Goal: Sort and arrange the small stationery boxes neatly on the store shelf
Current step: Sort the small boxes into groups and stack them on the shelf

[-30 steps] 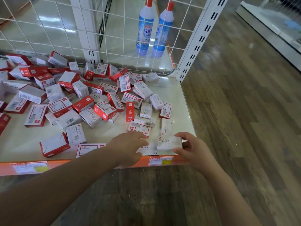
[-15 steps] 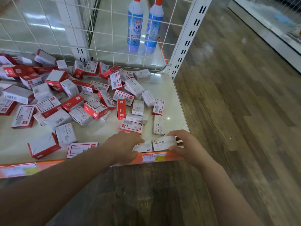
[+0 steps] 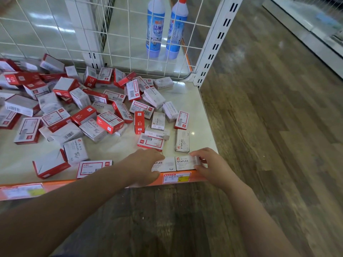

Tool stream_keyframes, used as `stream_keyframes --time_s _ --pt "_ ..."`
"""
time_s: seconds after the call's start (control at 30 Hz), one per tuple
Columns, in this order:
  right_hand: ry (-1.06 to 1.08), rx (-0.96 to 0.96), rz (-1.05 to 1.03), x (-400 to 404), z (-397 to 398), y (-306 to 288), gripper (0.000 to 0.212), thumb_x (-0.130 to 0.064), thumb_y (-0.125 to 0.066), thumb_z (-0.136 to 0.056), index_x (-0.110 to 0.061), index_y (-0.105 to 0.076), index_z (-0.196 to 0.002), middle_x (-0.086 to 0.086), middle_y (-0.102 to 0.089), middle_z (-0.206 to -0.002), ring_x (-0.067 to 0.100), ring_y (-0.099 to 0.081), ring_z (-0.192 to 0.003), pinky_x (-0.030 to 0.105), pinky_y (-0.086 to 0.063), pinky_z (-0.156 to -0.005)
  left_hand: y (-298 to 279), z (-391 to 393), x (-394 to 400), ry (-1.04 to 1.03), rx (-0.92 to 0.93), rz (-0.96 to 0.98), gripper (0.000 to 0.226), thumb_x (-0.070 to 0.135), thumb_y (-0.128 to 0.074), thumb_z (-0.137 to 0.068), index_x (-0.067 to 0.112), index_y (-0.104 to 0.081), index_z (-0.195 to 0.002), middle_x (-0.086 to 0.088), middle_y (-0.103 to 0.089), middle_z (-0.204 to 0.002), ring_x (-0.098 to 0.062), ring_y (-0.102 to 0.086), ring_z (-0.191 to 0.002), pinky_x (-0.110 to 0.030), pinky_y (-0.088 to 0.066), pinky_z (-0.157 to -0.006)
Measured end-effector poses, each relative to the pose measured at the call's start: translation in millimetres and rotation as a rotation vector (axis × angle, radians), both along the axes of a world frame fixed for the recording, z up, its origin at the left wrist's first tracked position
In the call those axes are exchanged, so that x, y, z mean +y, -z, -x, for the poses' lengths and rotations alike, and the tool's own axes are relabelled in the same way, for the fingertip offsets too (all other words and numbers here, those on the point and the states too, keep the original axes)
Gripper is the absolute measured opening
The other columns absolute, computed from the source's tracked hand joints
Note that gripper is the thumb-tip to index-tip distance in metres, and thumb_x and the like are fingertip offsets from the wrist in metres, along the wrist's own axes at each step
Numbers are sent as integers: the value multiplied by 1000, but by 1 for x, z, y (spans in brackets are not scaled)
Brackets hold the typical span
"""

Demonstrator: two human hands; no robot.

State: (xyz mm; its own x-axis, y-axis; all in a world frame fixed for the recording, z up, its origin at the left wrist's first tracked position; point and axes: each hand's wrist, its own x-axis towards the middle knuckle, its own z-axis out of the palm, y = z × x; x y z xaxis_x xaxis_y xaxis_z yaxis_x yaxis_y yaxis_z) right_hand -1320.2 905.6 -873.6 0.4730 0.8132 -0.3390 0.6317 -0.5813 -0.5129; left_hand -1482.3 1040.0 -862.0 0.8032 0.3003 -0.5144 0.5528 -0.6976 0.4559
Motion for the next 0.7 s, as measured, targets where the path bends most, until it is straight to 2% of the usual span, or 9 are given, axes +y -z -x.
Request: stream_keyframes --time_s 0.4,0.5,0.6,0.7 --pt "10 -44 37 -2 3 -3 34 -17 -49 -94 -18 -52 -127 -1 -51 -126 14 -51 -108 21 -43 -88 6 0 1 -9 19 94 63 38 -55 -90 28 -26 -145 6 -27 -151 -16 -25 -138 -31 -29 -109" --pt "81 -73 11 4 6 -5 36 -23 -49 -93 -19 -50 -129 1 -51 -128 15 -52 -108 26 -44 -89 3 4 2 -40 18 72 63 36 -54 -92 28 -24 -146 6 -25 -152 -17 -24 -139 -31 -29 -109" --pt "174 -117 20 15 9 -8 41 -30 -52 -92 -17 -49 -130 1 -52 -129 16 -52 -111 24 -40 -84 -3 11 7 -102 -3 0 58 32 -51 -93 26 -26 -146 3 -27 -152 -17 -27 -138 -31 -29 -109" --pt "243 -100 65 30 11 -9 45 -35 -53 -91 -11 -51 -129 4 -57 -125 18 -55 -108 21 -39 -76 -6 20 13 -182 -15 21 52 31 -51 -93 26 -32 -142 5 -29 -150 -15 -29 -137 -31 -30 -109"
